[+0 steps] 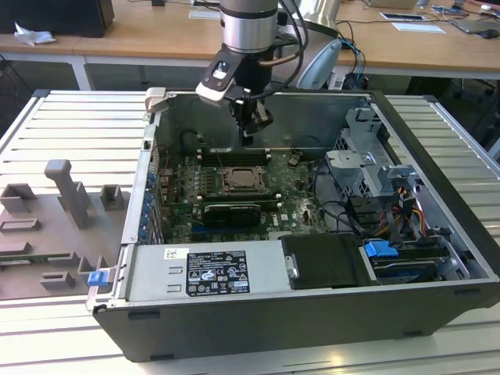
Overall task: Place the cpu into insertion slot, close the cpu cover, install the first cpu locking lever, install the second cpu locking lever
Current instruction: 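Install the first cpu locking lever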
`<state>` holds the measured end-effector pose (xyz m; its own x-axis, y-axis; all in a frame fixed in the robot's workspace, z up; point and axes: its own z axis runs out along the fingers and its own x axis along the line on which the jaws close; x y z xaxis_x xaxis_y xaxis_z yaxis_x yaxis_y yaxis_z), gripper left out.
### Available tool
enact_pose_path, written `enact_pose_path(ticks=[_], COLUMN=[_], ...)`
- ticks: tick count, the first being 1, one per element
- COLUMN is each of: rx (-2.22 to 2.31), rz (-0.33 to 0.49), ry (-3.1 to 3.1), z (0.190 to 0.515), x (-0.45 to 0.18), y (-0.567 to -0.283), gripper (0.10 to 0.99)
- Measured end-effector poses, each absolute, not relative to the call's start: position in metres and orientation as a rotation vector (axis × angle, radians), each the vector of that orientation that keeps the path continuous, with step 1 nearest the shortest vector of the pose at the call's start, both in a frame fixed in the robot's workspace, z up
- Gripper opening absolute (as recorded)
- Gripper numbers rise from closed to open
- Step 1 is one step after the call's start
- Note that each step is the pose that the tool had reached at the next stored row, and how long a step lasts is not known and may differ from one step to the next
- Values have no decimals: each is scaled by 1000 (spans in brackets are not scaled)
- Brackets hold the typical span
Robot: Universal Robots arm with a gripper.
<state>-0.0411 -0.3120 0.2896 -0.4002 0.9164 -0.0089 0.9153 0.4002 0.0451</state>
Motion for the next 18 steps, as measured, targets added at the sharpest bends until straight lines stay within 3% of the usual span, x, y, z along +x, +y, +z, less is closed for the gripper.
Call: enact_pose_path(ticks=[18], rx=[1251], rz=[59], ry=[2852], z=[288], x=[-41], y=[-312], gripper=[106])
